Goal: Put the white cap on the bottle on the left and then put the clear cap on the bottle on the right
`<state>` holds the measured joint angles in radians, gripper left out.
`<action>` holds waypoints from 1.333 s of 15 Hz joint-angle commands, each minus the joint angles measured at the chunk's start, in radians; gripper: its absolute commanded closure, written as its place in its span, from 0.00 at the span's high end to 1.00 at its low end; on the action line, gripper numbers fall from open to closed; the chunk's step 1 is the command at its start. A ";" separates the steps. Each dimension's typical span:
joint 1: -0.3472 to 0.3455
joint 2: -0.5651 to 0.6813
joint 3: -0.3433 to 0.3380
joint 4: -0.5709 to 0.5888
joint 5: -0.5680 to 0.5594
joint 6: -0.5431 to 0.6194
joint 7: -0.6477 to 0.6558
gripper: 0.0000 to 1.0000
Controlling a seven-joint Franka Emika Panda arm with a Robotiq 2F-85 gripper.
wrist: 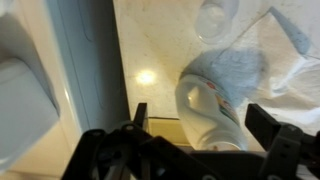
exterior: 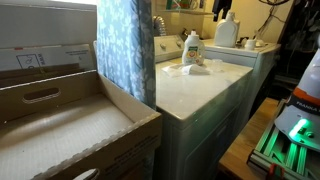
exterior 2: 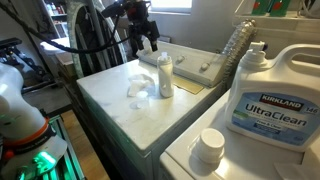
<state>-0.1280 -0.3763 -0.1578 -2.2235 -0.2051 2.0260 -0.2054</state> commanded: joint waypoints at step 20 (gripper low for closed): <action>-0.278 0.317 -0.173 0.066 -0.316 0.180 0.623 1.00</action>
<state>-0.3884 -0.1009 -0.3031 -2.1933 -0.5390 2.1779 0.3203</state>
